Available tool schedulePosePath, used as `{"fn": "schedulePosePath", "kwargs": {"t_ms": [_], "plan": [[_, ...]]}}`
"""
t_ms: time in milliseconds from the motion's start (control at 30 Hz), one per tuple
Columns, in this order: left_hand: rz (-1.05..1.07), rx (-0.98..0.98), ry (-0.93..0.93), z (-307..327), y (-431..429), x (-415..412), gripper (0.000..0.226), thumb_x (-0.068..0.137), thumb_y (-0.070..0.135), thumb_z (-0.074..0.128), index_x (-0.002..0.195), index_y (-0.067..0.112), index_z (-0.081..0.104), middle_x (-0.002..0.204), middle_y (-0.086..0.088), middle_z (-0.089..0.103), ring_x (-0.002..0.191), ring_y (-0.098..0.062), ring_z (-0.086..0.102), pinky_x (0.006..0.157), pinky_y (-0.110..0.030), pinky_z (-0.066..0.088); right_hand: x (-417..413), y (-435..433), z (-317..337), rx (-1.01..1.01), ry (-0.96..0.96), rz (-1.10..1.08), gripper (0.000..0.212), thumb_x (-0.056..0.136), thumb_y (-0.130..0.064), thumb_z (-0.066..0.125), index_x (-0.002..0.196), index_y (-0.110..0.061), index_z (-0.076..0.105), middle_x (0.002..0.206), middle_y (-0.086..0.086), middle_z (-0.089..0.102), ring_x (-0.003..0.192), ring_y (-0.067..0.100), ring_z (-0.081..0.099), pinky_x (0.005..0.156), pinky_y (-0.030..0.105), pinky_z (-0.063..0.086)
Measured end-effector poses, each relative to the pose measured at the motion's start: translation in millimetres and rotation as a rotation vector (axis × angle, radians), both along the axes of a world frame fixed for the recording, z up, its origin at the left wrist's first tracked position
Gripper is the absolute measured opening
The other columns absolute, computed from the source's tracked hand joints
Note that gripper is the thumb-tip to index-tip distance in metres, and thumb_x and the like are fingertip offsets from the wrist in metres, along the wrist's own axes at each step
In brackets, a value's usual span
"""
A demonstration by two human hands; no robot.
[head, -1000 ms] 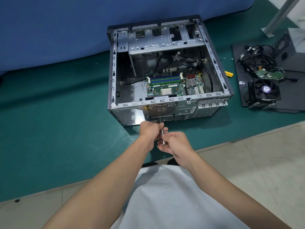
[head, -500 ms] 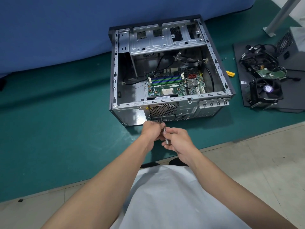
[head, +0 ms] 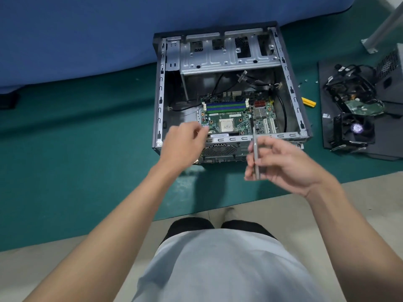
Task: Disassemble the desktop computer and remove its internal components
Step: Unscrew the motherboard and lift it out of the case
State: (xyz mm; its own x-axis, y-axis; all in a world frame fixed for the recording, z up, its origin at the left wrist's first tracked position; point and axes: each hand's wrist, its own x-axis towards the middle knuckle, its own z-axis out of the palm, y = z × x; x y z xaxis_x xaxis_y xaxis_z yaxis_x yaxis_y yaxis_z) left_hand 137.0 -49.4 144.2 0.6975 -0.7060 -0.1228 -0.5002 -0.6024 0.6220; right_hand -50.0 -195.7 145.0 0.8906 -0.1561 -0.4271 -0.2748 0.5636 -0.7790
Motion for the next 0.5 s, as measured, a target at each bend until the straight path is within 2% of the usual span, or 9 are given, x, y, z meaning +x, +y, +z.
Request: {"fn": "schedulePosePath", "kwargs": {"t_ms": [67,167,233,300,367,433,500], "plan": [[0.004,0.08,-0.242,-3.5,-6.5,11.0,0.032,0.099,0.033,0.046,0.09,0.011,0.068,0.086,-0.009,0.07,0.087,-0.03,0.058,0.067,-0.037,0.042,26.3,-13.4,15.9,-0.141,0.011,0.022,0.017,0.08,0.009,0.047,0.084,-0.006,0.053,0.077,0.01,0.059,0.067,0.021,0.057,0.063,0.03,0.05],[-0.09,0.153,-0.425,-16.7,-11.5,28.6,0.034,0.101,0.029,0.043,0.096,0.006,0.067,0.094,-0.013,0.068,0.091,-0.033,0.056,0.067,-0.036,0.038,71.4,-24.6,25.6,-0.378,0.041,0.047,0.017,0.082,0.001,0.054,0.076,-0.013,0.062,0.065,-0.002,0.059,0.05,0.007,0.044,0.045,0.017,0.038],[-0.138,0.2,-0.445,-25.2,-13.8,35.8,0.035,0.101,0.03,0.041,0.096,0.008,0.067,0.095,-0.012,0.069,0.091,-0.033,0.057,0.069,-0.037,0.037,100.2,-27.5,20.7,-0.651,0.105,0.087,0.017,0.087,-0.006,0.059,0.08,-0.018,0.068,0.058,-0.016,0.06,0.045,-0.002,0.048,0.042,0.01,0.035],[-0.178,0.232,-0.466,-33.2,-15.1,37.9,0.036,0.101,0.033,0.039,0.096,0.012,0.067,0.094,-0.012,0.07,0.089,-0.033,0.058,0.072,-0.038,0.037,125.3,-28.7,8.7,-0.847,0.151,0.16,0.016,0.088,-0.011,0.063,0.084,-0.024,0.072,0.071,-0.02,0.066,0.064,-0.007,0.058,0.057,0.011,0.041],[-0.184,0.259,-0.494,-37.2,-15.2,38.3,0.038,0.101,0.037,0.036,0.093,0.016,0.067,0.09,-0.012,0.07,0.084,-0.033,0.06,0.07,-0.038,0.033,144.9,-28.6,-5.7,-0.911,0.181,0.272,0.016,0.087,-0.011,0.066,0.088,-0.024,0.074,0.087,-0.014,0.069,0.078,-0.006,0.06,0.065,0.013,0.045],[-0.193,0.307,-0.493,-39.9,-15.6,41.0,0.041,0.1,0.04,0.031,0.089,0.02,0.066,0.088,-0.011,0.07,0.081,-0.034,0.061,0.065,-0.036,0.029,158.5,-27.8,-21.9,-0.921,0.22,0.406,0.018,0.087,-0.008,0.067,0.085,-0.025,0.073,0.086,-0.012,0.069,0.069,-0.011,0.059,0.056,0.004,0.042],[-0.201,0.333,-0.478,-41.3,-15.9,42.6,0.045,0.099,0.042,0.028,0.088,0.021,0.066,0.089,-0.01,0.07,0.082,-0.034,0.062,0.063,-0.035,0.029,169.3,-26.9,-37.0,-0.961,0.278,0.552,0.024,0.087,-0.009,0.067,0.075,-0.03,0.07,0.077,-0.013,0.065,0.058,-0.008,0.056,0.05,0.011,0.041]]}}
